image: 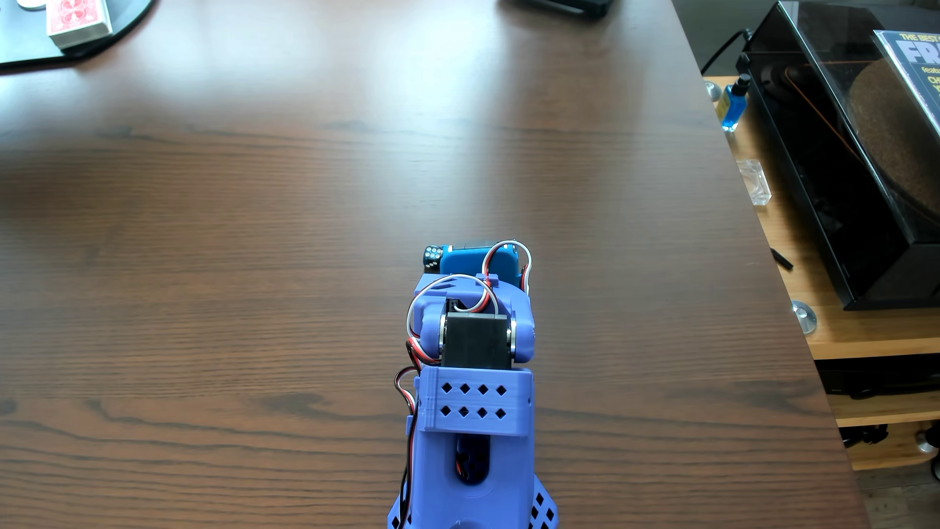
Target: Grab the blue dice
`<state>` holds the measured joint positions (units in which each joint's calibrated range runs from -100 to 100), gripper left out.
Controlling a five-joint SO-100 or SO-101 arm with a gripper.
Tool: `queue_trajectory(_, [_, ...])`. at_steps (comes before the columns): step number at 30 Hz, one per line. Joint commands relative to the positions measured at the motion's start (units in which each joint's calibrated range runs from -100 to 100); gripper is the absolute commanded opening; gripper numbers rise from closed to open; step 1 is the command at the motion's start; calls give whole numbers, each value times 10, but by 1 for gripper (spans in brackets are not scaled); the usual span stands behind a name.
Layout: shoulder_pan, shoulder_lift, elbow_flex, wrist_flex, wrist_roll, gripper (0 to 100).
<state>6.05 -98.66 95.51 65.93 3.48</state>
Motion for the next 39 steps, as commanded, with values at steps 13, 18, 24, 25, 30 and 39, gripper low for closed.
queue_trajectory(13, [-138,-12,-3,-12,-65,2])
queue_trajectory(18, [-142,-12,-3,-12,-62,2])
queue_trajectory(24, [-145,-12,-3,-13,-62,2])
queue_trajectory(25, [-145,-12,-3,-14,-62,2])
queue_trajectory(30, [-145,-11,-32,-14,-33,2])
queue_trajectory(39, [-242,79,-183,-12,89,2])
